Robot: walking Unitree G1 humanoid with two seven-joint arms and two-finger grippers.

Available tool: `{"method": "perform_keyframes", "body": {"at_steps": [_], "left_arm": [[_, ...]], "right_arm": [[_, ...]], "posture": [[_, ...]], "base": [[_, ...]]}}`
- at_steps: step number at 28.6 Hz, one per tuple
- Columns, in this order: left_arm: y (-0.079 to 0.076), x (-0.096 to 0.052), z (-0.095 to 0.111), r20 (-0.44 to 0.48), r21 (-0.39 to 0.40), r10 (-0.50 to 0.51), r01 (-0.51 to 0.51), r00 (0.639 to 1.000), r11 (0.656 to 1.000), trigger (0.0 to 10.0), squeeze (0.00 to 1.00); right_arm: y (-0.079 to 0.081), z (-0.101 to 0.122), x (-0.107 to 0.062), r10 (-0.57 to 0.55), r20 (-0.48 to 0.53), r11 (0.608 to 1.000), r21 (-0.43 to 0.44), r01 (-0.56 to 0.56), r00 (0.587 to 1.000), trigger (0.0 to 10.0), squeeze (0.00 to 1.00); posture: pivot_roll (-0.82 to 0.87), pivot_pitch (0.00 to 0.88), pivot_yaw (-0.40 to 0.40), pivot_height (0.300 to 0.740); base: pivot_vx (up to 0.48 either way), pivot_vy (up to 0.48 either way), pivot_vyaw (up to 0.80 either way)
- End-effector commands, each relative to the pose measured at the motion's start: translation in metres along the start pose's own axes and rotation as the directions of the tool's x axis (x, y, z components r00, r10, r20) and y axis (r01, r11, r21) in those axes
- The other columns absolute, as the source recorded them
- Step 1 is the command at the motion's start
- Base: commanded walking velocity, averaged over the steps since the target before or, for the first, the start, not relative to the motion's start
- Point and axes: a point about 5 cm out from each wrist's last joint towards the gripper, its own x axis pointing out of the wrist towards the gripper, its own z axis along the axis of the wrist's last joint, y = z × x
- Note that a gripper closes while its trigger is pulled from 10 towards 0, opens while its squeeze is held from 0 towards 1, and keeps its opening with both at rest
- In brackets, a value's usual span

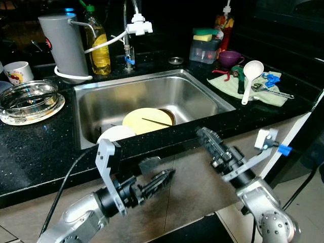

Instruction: Kitchen organization

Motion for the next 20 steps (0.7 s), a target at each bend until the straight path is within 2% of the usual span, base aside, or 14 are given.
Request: {"method": "perform_keyframes", "body": {"at_steps": [1, 2, 3, 6, 7, 9, 11, 12, 15, 16, 17, 18, 20], "left_arm": [[0.026, 0.002, 0.024, 0.128, 0.083, 0.244, -0.256, 0.961, 0.963, 10.0, 1.00], [0.026, 0.002, 0.024, 0.128, 0.083, 0.244, -0.256, 0.961, 0.963, 10.0, 1.00], [0.033, 0.001, 0.030, 0.160, 0.080, 0.302, -0.318, 0.940, 0.945, 10.0, 1.00], [0.046, -0.006, 0.044, 0.224, 0.139, 0.449, -0.485, 0.865, 0.864, 10.0, 1.00], [0.046, -0.006, 0.044, 0.224, 0.139, 0.449, -0.485, 0.865, 0.864, 10.0, 1.00], [0.050, -0.011, 0.051, 0.254, 0.170, 0.511, -0.558, 0.821, 0.812, 10.0, 1.00], [0.053, -0.015, 0.056, 0.281, 0.205, 0.558, -0.616, 0.781, 0.760, 10.0, 1.00], [0.053, -0.015, 0.056, 0.281, 0.205, 0.558, -0.616, 0.781, 0.760, 10.0, 1.00], [0.055, -0.015, 0.061, 0.313, 0.235, 0.600, -0.672, 0.736, 0.702, 10.0, 1.00], [0.054, -0.014, 0.062, 0.316, 0.251, 0.602, -0.676, 0.734, 0.693, 10.0, 0.70], [0.054, -0.013, 0.063, 0.317, 0.262, 0.603, -0.678, 0.732, 0.686, 10.0, 0.70], [0.053, -0.011, 0.064, 0.321, 0.263, 0.596, -0.674, 0.736, 0.691, 10.0, 0.00], [0.052, -0.010, 0.066, 0.329, 0.267, 0.595, -0.677, 0.733, 0.686, 10.0, 0.00]], "right_arm": [[0.002, 0.014, 0.016, 0.006, 0.079, 1.000, 0.001, -0.006, 0.997, 10.0, 1.00], [0.002, 0.014, 0.016, 0.006, 0.079, 1.000, 0.001, -0.006, 0.997, 10.0, 1.00], [0.006, 0.018, 0.020, 0.024, 0.087, 1.000, -0.007, -0.024, 0.996, 10.0, 1.00], [0.020, 0.023, 0.036, 0.105, 0.081, 0.994, -0.030, -0.102, 0.991, 10.0, 1.00], [0.020, 0.023, 0.036, 0.105, 0.081, 0.994, -0.030, -0.102, 0.991, 10.0, 1.00], [0.026, 0.021, 0.043, 0.134, 0.061, 0.990, -0.057, -0.130, 0.989, 10.0, 1.00], [0.028, 0.018, 0.051, 0.131, 0.039, 0.987, -0.101, -0.127, 0.991, 10.0, 1.00], [0.028, 0.018, 0.051, 0.131, 0.039, 0.987, -0.101, -0.127, 0.991, 10.0, 1.00], [0.025, 0.007, 0.062, 0.055, -0.043, 0.973, -0.220, -0.063, 0.998, 10.0, 1.00], [0.024, 0.004, 0.065, 0.043, -0.056, 0.970, -0.237, -0.055, 0.998, 10.0, 0.17], [0.024, 0.002, 0.066, 0.039, -0.061, 0.969, -0.243, -0.053, 0.997, 10.0, 0.17], [0.027, 0.002, 0.067, 0.055, -0.061, 0.963, -0.260, -0.069, 0.997, 10.0, 0.00], [0.030, 0.000, 0.070, 0.068, -0.066, 0.959, -0.272, -0.084, 0.995, 10.0, 0.00]], "posture": [[0.01, 0.000, -0.025, 0.740], [0.01, 0.000, -0.025, 0.740], [0.02, 0.000, -0.025, 0.740], [0.03, 0.000, -0.029, 0.740], [0.03, 0.000, -0.029, 0.740], [0.03, 0.000, -0.030, 0.740], [0.04, 0.000, -0.032, 0.740], [0.04, 0.000, -0.032, 0.740], [0.05, 0.000, -0.033, 0.740], [0.06, 0.000, -0.035, 0.740], [0.06, 0.000, -0.035, 0.740], [0.06, 0.000, -0.034, 0.740], [0.06, 0.000, -0.033, 0.740]], "base": [[0.000, 0.000, 0.00], [0.000, 0.000, 0.00], [0.000, 0.000, 0.00], [0.000, 0.000, 0.00], [0.000, 0.000, 0.00], [0.000, 0.000, 0.00], [0.000, 0.000, 0.00], [0.000, 0.000, 0.00], [0.000, 0.000, 0.00], [0.000, 0.000, 0.00], [0.000, 0.000, 0.00], [0.000, 0.000, 0.63], [0.000, 0.000, 0.80]]}}
